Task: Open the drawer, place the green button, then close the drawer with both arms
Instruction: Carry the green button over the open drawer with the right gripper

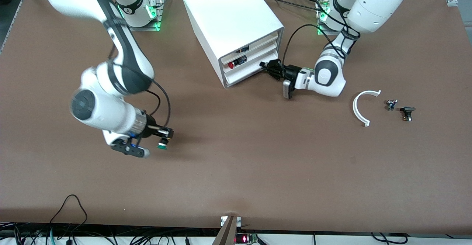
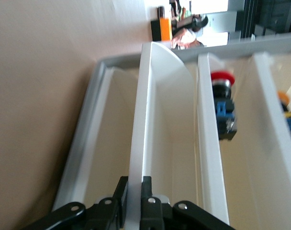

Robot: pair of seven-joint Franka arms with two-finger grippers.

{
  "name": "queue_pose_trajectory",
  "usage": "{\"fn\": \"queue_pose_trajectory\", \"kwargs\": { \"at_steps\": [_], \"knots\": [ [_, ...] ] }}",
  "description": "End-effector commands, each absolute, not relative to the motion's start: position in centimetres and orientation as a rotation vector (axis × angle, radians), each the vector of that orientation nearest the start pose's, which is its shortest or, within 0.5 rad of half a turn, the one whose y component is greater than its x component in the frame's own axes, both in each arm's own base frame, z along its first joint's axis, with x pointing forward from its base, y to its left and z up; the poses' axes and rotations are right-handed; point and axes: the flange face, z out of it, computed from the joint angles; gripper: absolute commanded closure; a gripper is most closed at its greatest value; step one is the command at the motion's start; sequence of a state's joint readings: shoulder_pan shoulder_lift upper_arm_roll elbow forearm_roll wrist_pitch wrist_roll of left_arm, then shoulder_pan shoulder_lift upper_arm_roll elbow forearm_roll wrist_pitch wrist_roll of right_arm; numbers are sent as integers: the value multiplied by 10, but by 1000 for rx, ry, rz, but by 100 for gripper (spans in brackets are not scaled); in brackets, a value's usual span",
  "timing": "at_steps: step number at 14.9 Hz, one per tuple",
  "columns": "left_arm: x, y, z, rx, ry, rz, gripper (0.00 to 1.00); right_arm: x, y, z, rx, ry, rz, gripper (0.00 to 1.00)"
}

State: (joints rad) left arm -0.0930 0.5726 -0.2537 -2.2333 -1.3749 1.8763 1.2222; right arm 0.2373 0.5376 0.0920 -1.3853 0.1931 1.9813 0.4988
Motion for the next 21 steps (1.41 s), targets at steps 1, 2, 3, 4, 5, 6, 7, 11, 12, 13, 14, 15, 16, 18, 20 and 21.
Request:
{"fn": "queue_pose_trajectory", "kwargs": {
  "at_steps": [1,2,3,4,5,6,7,11,12,13,14,15,16,18,20,21],
  "knots": [
    [455,-232,136,1760,-282,-233,100,664,219,450,-2938,414,45,100],
    [467,-227,136,1770,-285,-220,100,661,217,452,-2988,469,59,100],
    [477,-219,132,1784,-294,-210,100,662,217,463,-3002,537,38,100],
    [488,-211,130,1796,-299,-196,100,657,229,466,-3020,600,62,100],
    [495,-203,126,1808,-303,-189,100,654,245,471,-3045,659,52,100],
    [502,-197,125,1817,-309,-179,100,654,258,474,-3059,730,31,100],
    [506,-192,122,1826,-304,-186,100,653,273,482,-3035,825,21,100],
    [527,-162,117,1887,-300,-185,100,652,331,491,-2905,1066,-29,100],
    [529,-160,118,1891,-298,-181,100,648,351,489,-2864,1126,-41,100],
    [535,-156,121,1899,-288,-174,100,646,371,485,-2808,1191,-62,100],
    [536,-156,122,1901,-283,-176,100,641,390,478,-2759,1252,-71,100],
    [537,-156,122,1903,-282,-175,95,636,407,476,-2700,1303,-87,100],
    [537,-155,122,1903,-277,-176,15,632,421,474,-2654,1342,-96,100],
    [541,-144,124,1905,-261,-160,0,614,457,466,-2602,1378,-93,100],
    [544,-141,129,1910,-235,-168,0,595,491,455,-2551,1428,-80,100],
    [546,-141,134,1916,-196,-190,0,587,504,450,-2519,1462,-72,100]
  ]
}}
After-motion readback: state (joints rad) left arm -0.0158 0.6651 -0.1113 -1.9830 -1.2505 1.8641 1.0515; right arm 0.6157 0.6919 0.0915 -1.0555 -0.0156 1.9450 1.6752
